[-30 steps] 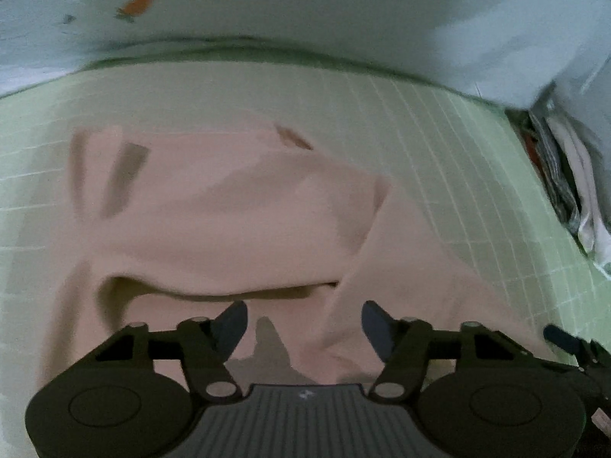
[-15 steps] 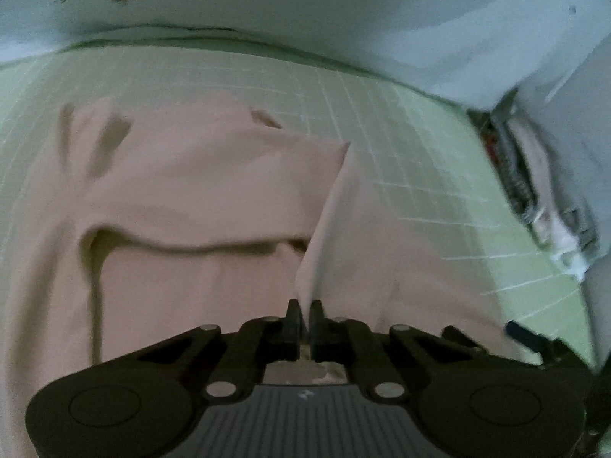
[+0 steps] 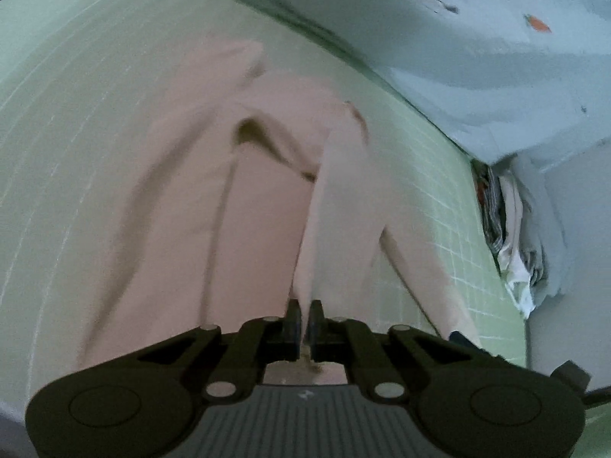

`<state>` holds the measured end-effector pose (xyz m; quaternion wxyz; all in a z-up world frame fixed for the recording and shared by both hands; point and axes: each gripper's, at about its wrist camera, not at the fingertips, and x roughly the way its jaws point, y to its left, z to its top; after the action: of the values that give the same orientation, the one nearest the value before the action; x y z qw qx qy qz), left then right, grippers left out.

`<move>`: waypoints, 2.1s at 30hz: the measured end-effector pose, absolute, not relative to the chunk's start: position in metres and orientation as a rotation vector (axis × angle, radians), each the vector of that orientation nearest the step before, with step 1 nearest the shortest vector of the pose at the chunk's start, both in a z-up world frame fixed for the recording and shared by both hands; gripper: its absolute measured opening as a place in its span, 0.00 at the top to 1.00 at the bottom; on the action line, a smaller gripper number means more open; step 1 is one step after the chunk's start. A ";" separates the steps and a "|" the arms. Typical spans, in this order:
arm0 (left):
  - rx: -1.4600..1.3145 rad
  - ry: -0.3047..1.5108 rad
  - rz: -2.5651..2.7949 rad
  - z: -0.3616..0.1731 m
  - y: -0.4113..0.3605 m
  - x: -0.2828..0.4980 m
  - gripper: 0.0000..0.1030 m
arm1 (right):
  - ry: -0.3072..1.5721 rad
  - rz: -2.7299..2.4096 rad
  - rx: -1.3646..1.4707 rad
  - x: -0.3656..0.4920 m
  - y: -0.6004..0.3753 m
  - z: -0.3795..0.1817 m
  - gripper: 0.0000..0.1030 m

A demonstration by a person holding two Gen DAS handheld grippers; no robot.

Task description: Fold clothes

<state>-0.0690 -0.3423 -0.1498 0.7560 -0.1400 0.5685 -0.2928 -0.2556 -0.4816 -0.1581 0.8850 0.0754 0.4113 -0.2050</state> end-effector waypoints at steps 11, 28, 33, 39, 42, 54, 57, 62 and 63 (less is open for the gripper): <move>-0.395 1.292 -0.591 -0.160 -0.265 -0.103 0.95 | 0.885 -0.358 0.103 -0.261 -0.410 -0.154 0.00; -0.196 1.384 -0.578 -0.200 -0.207 -0.116 0.94 | 0.916 -0.392 0.135 -0.266 -0.339 -0.175 0.00; -0.164 1.397 -0.612 -0.207 -0.210 -0.111 0.92 | 0.902 -0.425 0.178 -0.269 -0.335 -0.177 0.00; -0.069 1.381 -0.644 -0.197 -0.222 -0.107 0.70 | 0.907 -0.427 0.213 -0.266 -0.341 -0.177 0.00; 0.009 1.313 -0.629 -0.186 -0.228 -0.105 0.53 | 0.897 -0.428 0.228 -0.266 -0.347 -0.177 0.00; 0.021 1.216 -0.555 -0.165 -0.270 -0.100 0.33 | 0.883 -0.532 0.374 -0.277 -0.438 -0.177 0.00; 0.054 1.197 -0.540 -0.161 -0.293 -0.104 0.31 | 0.881 -0.574 0.429 -0.287 -0.470 -0.179 0.00; 0.096 1.178 -0.533 -0.164 -0.334 -0.109 0.26 | 0.860 -0.664 0.478 -0.303 -0.518 -0.183 0.00; 0.102 1.182 -0.531 -0.165 -0.342 -0.110 0.26 | 0.856 -0.678 0.481 -0.306 -0.526 -0.184 0.00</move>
<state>-0.1095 -0.3424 -0.1654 0.7960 0.0474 0.5504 -0.2474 -0.3057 -0.5263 -0.1837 0.8272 0.2263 0.4031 -0.3193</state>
